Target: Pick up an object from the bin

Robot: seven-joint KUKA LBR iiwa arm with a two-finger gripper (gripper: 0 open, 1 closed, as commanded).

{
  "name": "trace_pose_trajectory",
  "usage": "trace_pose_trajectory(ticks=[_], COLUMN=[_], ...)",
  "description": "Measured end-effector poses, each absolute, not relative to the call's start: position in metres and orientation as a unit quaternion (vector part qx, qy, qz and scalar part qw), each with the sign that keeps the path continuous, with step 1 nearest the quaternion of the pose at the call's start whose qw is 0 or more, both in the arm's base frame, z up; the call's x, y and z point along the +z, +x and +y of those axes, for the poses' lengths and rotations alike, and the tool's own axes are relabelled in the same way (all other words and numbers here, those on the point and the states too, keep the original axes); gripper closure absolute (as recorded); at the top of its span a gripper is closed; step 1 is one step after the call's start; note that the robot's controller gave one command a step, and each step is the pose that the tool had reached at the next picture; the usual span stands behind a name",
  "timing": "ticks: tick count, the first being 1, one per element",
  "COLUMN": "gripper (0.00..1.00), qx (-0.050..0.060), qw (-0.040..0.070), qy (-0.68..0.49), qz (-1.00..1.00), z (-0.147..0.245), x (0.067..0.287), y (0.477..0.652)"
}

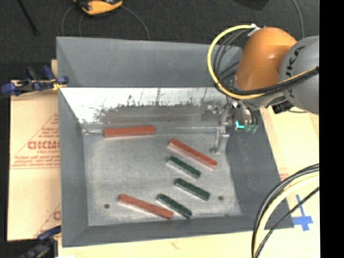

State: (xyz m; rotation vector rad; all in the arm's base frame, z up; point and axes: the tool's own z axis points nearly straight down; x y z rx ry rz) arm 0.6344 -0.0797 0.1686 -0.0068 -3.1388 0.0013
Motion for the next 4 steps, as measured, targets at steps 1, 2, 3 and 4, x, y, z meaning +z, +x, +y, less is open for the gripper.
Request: trace_pose_trajectory(ticks=[1, 2, 3, 4], gripper=[0.0, 0.0, 0.0, 1.0], qx=[0.001, 0.0, 0.0, 0.0], qw=[-0.003, -0.007, -0.003, -0.003], qy=[-0.002, -0.026, -0.103, -0.105], qz=[-1.0, -1.0, -0.995, -0.994], z=[-0.079, -0.074, -0.068, -0.019], x=[0.174, 0.14, 0.078, 0.076], y=[0.636, 0.641, 0.611, 0.647])
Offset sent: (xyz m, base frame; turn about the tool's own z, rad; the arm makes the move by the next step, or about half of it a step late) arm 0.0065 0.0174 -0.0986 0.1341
